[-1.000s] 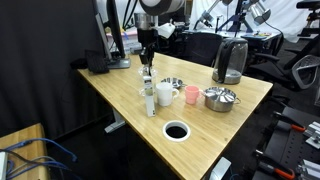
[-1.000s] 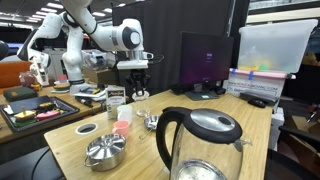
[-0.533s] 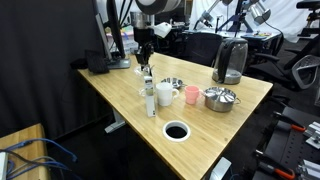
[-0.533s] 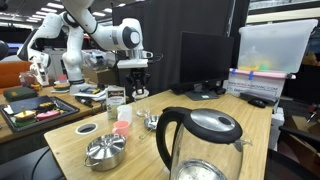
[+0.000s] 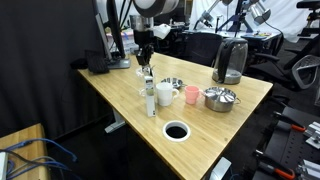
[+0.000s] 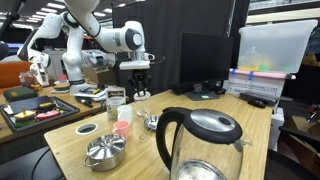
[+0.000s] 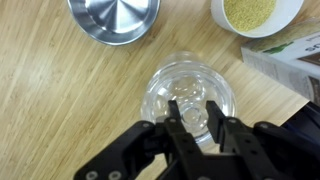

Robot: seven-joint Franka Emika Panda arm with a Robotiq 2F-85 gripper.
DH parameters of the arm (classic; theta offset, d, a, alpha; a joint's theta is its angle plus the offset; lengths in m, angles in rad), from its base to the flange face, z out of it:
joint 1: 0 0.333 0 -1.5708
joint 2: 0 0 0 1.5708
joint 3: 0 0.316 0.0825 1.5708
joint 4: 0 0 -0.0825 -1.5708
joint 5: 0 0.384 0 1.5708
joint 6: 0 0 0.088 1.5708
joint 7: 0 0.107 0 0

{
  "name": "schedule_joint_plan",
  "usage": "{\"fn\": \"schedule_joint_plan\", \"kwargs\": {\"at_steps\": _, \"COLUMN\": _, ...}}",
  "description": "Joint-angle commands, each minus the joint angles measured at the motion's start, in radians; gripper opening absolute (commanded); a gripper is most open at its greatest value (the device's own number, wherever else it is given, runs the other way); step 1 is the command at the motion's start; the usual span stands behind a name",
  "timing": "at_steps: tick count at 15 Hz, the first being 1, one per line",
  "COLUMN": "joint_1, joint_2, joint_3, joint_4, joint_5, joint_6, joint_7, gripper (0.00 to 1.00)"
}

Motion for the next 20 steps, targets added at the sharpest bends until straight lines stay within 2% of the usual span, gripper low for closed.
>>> {"fn": "schedule_joint_plan", "kwargs": {"at_steps": 1, "joint_1": 0.007, "joint_2": 0.03, "joint_3": -0.005, "joint_4": 0.059, "joint_5": -0.028, "joint_6": -0.049, "joint_7": 0.007, "gripper": 0.08}}
{"fn": "schedule_joint_plan", "kwargs": {"at_steps": 4, "joint_1": 0.009, "joint_2": 0.045, "joint_3": -0.006, "joint_4": 0.075, "joint_5": -0.036, "joint_6": -0.061, "joint_7": 0.009, "gripper": 0.08}}
{"fn": "schedule_joint_plan", "kwargs": {"at_steps": 5, "joint_1": 0.01, "joint_2": 0.051, "joint_3": -0.007, "joint_4": 0.082, "joint_5": -0.038, "joint_6": -0.062, "joint_7": 0.012, "gripper": 0.11}}
{"fn": "schedule_joint_plan", "kwargs": {"at_steps": 6, "joint_1": 0.01, "joint_2": 0.056, "joint_3": -0.008, "joint_4": 0.087, "joint_5": -0.038, "joint_6": -0.064, "joint_7": 0.013, "gripper": 0.27}}
{"fn": "schedule_joint_plan", "kwargs": {"at_steps": 7, "joint_1": 0.011, "joint_2": 0.06, "joint_3": -0.009, "joint_4": 0.09, "joint_5": -0.04, "joint_6": -0.067, "joint_7": 0.013, "gripper": 0.36}}
{"fn": "schedule_joint_plan", "kwargs": {"at_steps": 8, "joint_1": 0.011, "joint_2": 0.063, "joint_3": -0.009, "joint_4": 0.094, "joint_5": -0.04, "joint_6": -0.07, "joint_7": 0.014, "gripper": 0.54}}
{"fn": "schedule_joint_plan", "kwargs": {"at_steps": 9, "joint_1": 0.012, "joint_2": 0.065, "joint_3": -0.01, "joint_4": 0.097, "joint_5": -0.041, "joint_6": -0.075, "joint_7": 0.016, "gripper": 0.61}}
{"fn": "schedule_joint_plan", "kwargs": {"at_steps": 10, "joint_1": 0.012, "joint_2": 0.068, "joint_3": -0.01, "joint_4": 0.103, "joint_5": -0.04, "joint_6": -0.082, "joint_7": 0.018, "gripper": 0.62}}
{"fn": "schedule_joint_plan", "kwargs": {"at_steps": 11, "joint_1": 0.012, "joint_2": 0.071, "joint_3": -0.01, "joint_4": 0.11, "joint_5": -0.039, "joint_6": -0.09, "joint_7": 0.018, "gripper": 0.67}}
{"fn": "schedule_joint_plan", "kwargs": {"at_steps": 16, "joint_1": 0.011, "joint_2": 0.074, "joint_3": -0.008, "joint_4": 0.12, "joint_5": -0.037, "joint_6": -0.105, "joint_7": 0.015, "gripper": 1.0}}
{"fn": "schedule_joint_plan", "kwargs": {"at_steps": 20, "joint_1": 0.009, "joint_2": 0.074, "joint_3": -0.004, "joint_4": 0.124, "joint_5": -0.032, "joint_6": -0.123, "joint_7": 0.009, "gripper": 1.0}}
